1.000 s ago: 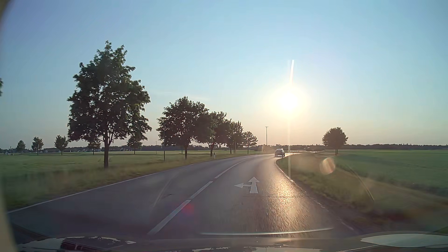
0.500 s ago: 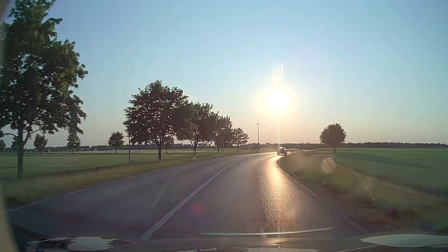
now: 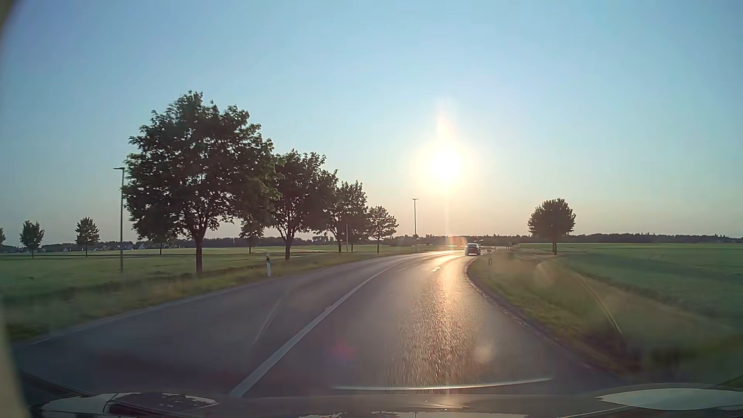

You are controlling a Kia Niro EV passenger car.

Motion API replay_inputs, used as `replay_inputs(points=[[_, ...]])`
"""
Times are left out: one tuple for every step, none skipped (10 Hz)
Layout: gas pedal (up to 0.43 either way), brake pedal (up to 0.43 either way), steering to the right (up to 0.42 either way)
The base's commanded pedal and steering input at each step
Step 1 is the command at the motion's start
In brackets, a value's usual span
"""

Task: Follow the waypoints while adhering to traffic rules and regulations

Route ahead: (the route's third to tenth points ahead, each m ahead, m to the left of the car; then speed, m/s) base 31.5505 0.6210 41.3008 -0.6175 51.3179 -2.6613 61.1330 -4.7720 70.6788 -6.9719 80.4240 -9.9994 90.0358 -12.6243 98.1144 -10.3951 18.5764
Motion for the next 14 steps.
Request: replay_inputs(points=[[0.039, 0.018, 0.022], [0.039, 0.018, 0.021], [0.039, 0.012, 0.021], [0.020, 0.012, 0.021], [0.008, 0.012, 0.021], [0.000, 0.018, 0.021], [0.000, 0.012, 0.021], [0.000, 0.012, 0.021], [0.000, 0.018, 0.021], [0.000, 0.012, 0.021], [0.000, 0.012, 0.021], [0.000, 0.006, 0.021], [0.000, 0.018, 0.020], [0.000, 0.018, 0.021]])
